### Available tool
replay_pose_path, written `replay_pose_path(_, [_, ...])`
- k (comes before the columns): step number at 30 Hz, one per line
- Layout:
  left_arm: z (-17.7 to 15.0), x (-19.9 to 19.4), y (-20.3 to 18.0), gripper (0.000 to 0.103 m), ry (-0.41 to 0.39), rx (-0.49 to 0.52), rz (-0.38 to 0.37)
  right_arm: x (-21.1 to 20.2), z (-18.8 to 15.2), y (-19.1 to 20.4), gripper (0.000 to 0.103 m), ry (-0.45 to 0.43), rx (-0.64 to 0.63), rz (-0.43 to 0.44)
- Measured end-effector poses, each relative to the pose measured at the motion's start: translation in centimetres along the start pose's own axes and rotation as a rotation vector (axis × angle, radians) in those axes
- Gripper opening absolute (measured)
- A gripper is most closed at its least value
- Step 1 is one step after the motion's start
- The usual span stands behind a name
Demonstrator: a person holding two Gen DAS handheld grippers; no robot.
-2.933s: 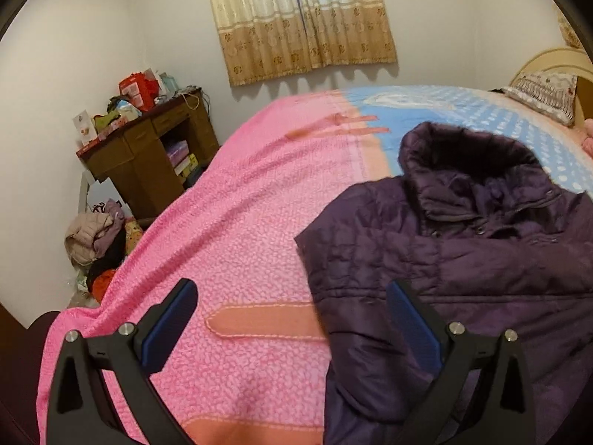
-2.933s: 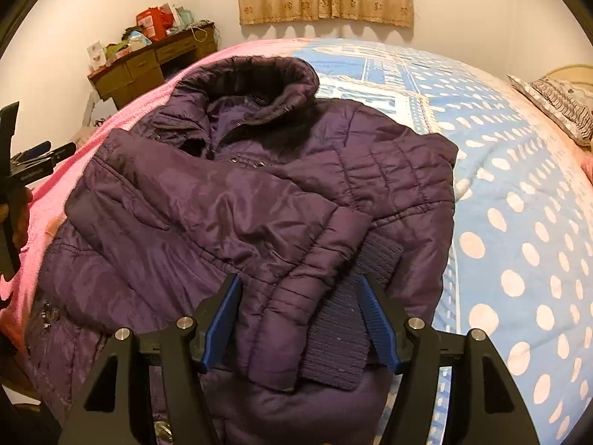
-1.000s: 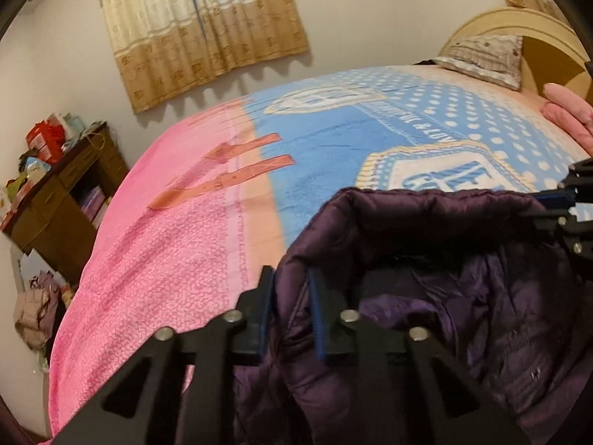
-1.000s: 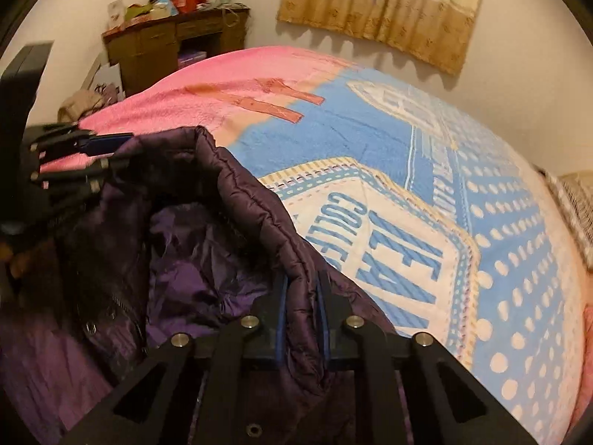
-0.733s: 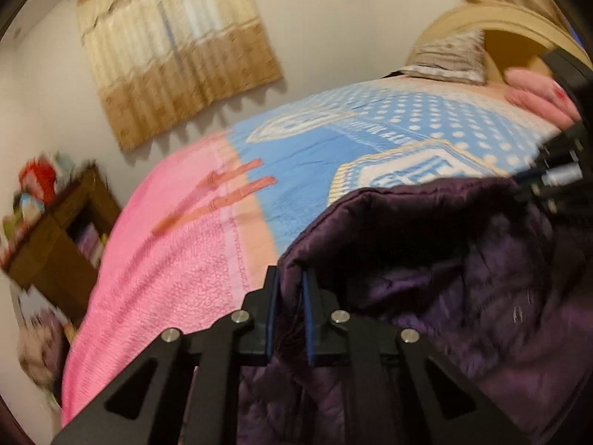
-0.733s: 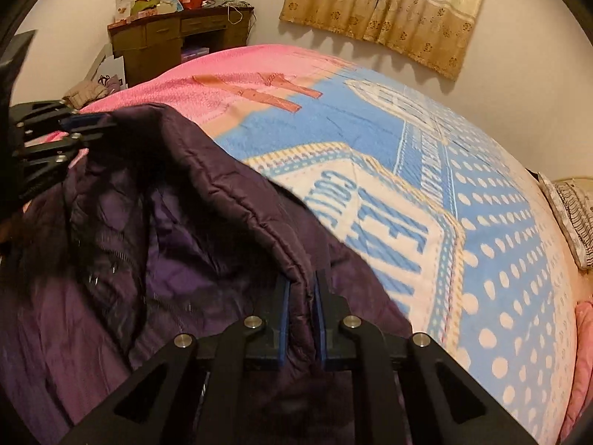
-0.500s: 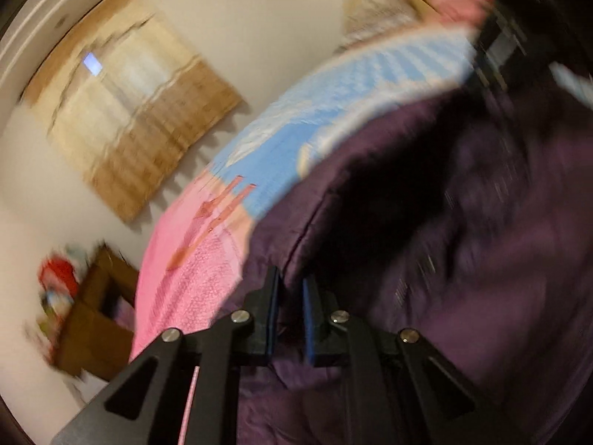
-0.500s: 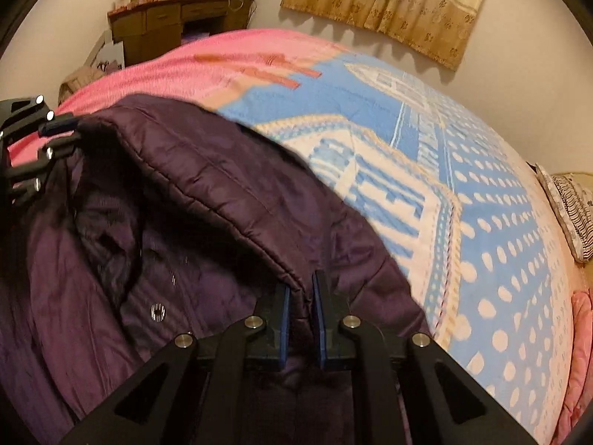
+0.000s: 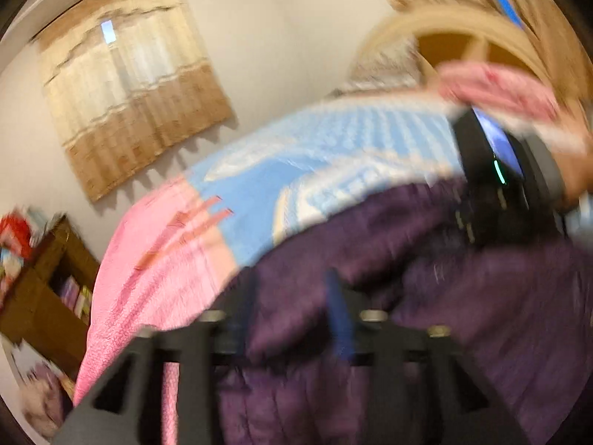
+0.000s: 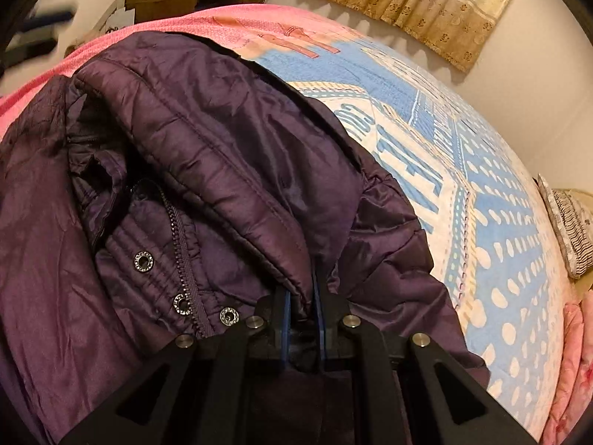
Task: Fold large clothes
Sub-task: 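Lift the collar with both tools and fold it toward the hem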
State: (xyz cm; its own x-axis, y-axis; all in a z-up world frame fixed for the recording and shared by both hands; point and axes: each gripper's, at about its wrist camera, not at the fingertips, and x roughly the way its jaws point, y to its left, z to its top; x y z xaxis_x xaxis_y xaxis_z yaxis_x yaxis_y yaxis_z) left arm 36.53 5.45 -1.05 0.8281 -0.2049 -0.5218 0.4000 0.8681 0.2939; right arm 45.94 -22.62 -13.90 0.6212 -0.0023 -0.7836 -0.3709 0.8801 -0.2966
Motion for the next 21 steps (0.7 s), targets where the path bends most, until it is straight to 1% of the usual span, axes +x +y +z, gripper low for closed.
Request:
replay_pose_path(1, [0.8, 0.9, 0.1, 0.070, 0.000, -0.019, 0.027, 0.0, -0.1, 0.0, 0.011, -0.006, 0.001, 0.001])
replay_pose_path(2, [1.1, 2.0, 0.3, 0.071, 0.007, -0.035, 0.047, -0.1, -0.2, 0.0, 0.011, -0.011, 0.002, 0.001])
replay_pose_path(4, [1.2, 5.0, 0.7, 0.071, 0.062, -0.066, 0.086, -0.2, -0.6, -0.2, 0.011, -0.022, 0.010, 0.008])
replay_pose_path(5, [0.8, 6.7, 0.7, 0.071, 0.111, -0.077, 0.123, -0.3, -0.8, -0.3, 0.011, -0.029, 0.020, 0.015])
replay_pose_path(6, [0.0, 8.6, 1.0, 0.070, 0.183, -0.101, 0.142, -0.3, -1.1, -0.5, 0.011, -0.035, 0.030, 0.022])
replay_pose_path(7, [-1.0, 10.3, 1.2, 0.070, 0.254, -0.121, 0.133, -0.4, -1.3, -0.7, 0.011, -0.041, 0.036, 0.028])
replay_pose_path(8, [-1.9, 11.2, 1.2, 0.070, 0.297, -0.138, 0.115, -0.4, -1.4, -0.9, 0.011, -0.046, 0.042, 0.033])
replay_pose_path(9, [-2.8, 11.7, 1.0, 0.070, 0.321, -0.147, 0.102, -0.4, -1.5, -1.1, 0.011, -0.051, 0.052, 0.041])
replay_pose_path(10, [-3.2, 11.8, 0.7, 0.069, 0.326, -0.135, 0.100, -0.4, -1.5, -1.1, 0.011, -0.053, 0.059, 0.046])
replay_pose_path(12, [-3.7, 12.1, -0.2, 0.069, 0.320, -0.098, 0.126, -0.6, -1.6, -1.5, 0.011, -0.055, 0.078, 0.057])
replay_pose_path(15, [-4.0, 12.3, -0.5, 0.070, 0.312, -0.112, 0.145, -1.9, -1.2, -2.0, 0.013, -0.053, 0.107, 0.061])
replay_pose_path(16, [-4.1, 12.3, -0.8, 0.070, 0.298, -0.114, 0.151, -2.6, -0.9, -1.8, 0.016, -0.052, 0.123, 0.053])
replay_pose_path(17, [-4.4, 12.2, -1.0, 0.070, 0.291, -0.115, 0.157, -3.4, -0.6, -2.1, 0.021, -0.054, 0.149, 0.038])
replay_pose_path(18, [-4.6, 12.1, -1.1, 0.069, 0.291, -0.115, 0.160, -4.5, -0.2, -2.5, 0.023, -0.062, 0.181, 0.023])
replay_pose_path(20, [-4.7, 12.1, -0.5, 0.069, 0.286, -0.131, 0.156, -7.0, 1.1, -3.6, 0.025, -0.097, 0.272, -0.035])
replay_pose_path(21, [-4.8, 12.1, -0.5, 0.069, 0.285, -0.139, 0.155, -8.0, 1.6, -4.0, 0.025, -0.125, 0.319, -0.037])
